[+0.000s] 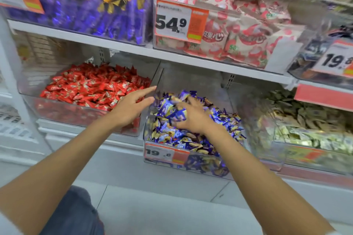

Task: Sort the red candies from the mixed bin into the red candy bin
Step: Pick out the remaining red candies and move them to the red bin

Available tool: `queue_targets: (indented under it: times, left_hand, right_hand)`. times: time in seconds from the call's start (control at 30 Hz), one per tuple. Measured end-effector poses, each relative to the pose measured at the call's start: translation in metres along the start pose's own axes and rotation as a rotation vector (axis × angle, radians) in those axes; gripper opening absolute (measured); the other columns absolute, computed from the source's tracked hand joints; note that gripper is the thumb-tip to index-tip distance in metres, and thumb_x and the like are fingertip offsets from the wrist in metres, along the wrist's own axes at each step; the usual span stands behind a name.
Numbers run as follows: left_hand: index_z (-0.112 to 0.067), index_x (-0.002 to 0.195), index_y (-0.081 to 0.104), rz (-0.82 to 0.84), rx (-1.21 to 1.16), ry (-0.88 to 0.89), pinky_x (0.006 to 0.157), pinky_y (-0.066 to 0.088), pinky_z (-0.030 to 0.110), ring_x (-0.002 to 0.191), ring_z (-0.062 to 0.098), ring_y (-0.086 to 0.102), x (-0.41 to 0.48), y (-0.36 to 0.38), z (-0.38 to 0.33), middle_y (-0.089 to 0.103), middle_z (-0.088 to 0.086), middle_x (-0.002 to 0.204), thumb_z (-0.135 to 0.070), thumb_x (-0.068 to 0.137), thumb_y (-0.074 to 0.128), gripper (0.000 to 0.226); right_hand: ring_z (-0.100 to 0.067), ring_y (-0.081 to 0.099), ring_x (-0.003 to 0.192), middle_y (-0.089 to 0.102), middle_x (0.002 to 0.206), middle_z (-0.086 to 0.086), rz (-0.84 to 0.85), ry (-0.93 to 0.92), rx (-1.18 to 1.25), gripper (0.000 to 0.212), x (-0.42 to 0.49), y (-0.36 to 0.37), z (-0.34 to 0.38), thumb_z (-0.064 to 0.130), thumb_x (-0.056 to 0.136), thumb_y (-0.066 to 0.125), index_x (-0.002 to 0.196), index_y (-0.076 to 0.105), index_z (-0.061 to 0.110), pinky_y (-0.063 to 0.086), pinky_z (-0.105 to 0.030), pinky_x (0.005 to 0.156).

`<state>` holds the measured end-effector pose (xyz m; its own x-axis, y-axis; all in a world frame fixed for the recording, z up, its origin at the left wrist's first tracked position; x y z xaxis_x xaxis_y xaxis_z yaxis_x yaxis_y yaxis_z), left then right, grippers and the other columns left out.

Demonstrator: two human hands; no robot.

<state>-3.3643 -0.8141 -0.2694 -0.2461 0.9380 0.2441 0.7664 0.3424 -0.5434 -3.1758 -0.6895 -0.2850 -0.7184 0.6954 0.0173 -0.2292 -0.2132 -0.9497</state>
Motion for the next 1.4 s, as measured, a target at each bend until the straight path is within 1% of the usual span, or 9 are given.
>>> queue_targets:
  times: [0.1,0.23,0.37,0.53,0.63,0.87,1.17,1.27,1.4]
  left_hand:
    - [-0.030,0.138,0.045,-0.022,-0.014,-0.013,0.107,0.024,0.022,0.129,0.001,0.035,0.002,0.001,-0.003,0.042,-0.014,0.140,-0.057,0.072,0.044,0.071]
    - [-0.025,0.142,0.039,-0.027,-0.009,-0.030,0.110,0.019,0.024,0.135,0.007,0.030,0.007,0.008,-0.008,0.035,-0.002,0.149,-0.050,0.074,0.043,0.072]
    - [-0.036,0.143,0.029,0.003,0.015,-0.070,0.112,0.023,0.039,0.138,0.015,0.025,0.005,0.013,-0.005,0.024,-0.007,0.151,-0.067,0.070,0.036,0.080]
    - [-0.035,0.142,0.033,-0.043,0.017,-0.035,0.110,0.025,0.038,0.136,0.013,0.029,0.005,0.013,-0.001,0.029,-0.007,0.148,-0.063,0.073,0.035,0.075]
    - [-0.034,0.141,0.036,-0.078,0.034,-0.019,0.112,0.027,0.045,0.134,0.013,0.032,0.005,0.015,0.003,0.033,-0.005,0.146,-0.059,0.075,0.035,0.071]
    - [-0.036,0.142,0.035,-0.086,0.045,-0.029,0.113,0.023,0.048,0.137,0.016,0.030,0.003,0.015,0.003,0.032,-0.003,0.149,-0.060,0.075,0.033,0.072]
    - [-0.035,0.142,0.036,-0.106,0.076,-0.034,0.110,0.028,0.049,0.135,0.017,0.034,0.003,0.017,-0.003,0.032,-0.003,0.149,-0.059,0.074,0.032,0.072]
    - [-0.033,0.142,0.037,-0.106,0.075,-0.026,0.109,0.029,0.046,0.134,0.018,0.035,0.004,0.017,-0.002,0.034,-0.001,0.148,-0.059,0.074,0.032,0.073]
    - [-0.033,0.141,0.037,-0.102,0.079,-0.028,0.110,0.027,0.043,0.134,0.017,0.034,0.003,0.016,-0.001,0.034,-0.001,0.147,-0.060,0.074,0.033,0.073]
  right_hand:
    - [-0.036,0.027,0.137,0.029,0.148,-0.017,-0.054,0.151,-0.049,0.084,0.000,-0.013,-0.048,0.047,0.074,0.074,0.145,0.031,0.040,0.032,-0.046,0.110]
    - [-0.030,0.018,0.143,0.027,0.151,-0.016,-0.031,0.218,0.159,0.090,-0.029,-0.036,-0.077,0.055,0.069,0.076,0.143,0.027,0.049,0.021,-0.039,0.116]
    - [-0.022,0.008,0.146,0.019,0.156,-0.003,-0.008,0.059,0.151,0.089,-0.043,-0.050,-0.047,0.060,0.067,0.074,0.141,0.027,0.052,0.014,-0.047,0.118]
    - [-0.021,-0.014,0.147,-0.004,0.160,0.000,0.279,-0.181,0.027,0.091,-0.032,-0.002,0.020,0.059,0.068,0.075,0.143,0.025,0.049,-0.008,-0.058,0.115]
    - [-0.020,-0.022,0.145,-0.014,0.160,-0.001,0.293,-0.188,-0.080,0.100,-0.014,0.023,0.023,0.063,0.066,0.074,0.146,0.018,0.043,-0.013,-0.061,0.112]
    - [-0.023,0.001,0.148,0.003,0.161,0.000,0.068,0.022,-0.142,0.082,0.005,-0.017,-0.032,0.045,0.076,0.072,0.145,0.028,0.039,-0.003,-0.060,0.114]
    - [-0.027,0.023,0.142,0.031,0.151,-0.007,-0.040,0.237,0.025,0.082,-0.043,-0.058,-0.104,0.066,0.074,0.063,0.144,0.029,0.042,0.023,-0.054,0.113]
    - [-0.021,0.007,0.147,0.014,0.158,-0.003,-0.037,0.213,0.086,0.093,-0.060,-0.053,-0.079,0.070,0.066,0.068,0.145,0.026,0.045,0.009,-0.049,0.119]
    - [-0.017,-0.024,0.144,-0.017,0.159,0.009,0.185,0.079,-0.031,0.109,-0.067,-0.022,-0.050,0.074,0.062,0.068,0.148,0.006,0.049,-0.013,-0.057,0.114]
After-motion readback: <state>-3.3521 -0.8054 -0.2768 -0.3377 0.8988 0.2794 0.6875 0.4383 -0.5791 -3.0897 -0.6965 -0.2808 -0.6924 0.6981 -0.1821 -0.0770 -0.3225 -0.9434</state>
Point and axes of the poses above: each hand's wrist, its own x-axis towards the middle knuckle, its own y-axis out of the palm, z = x × y, the point moved 1 cm from there along x, towards the middle knuckle
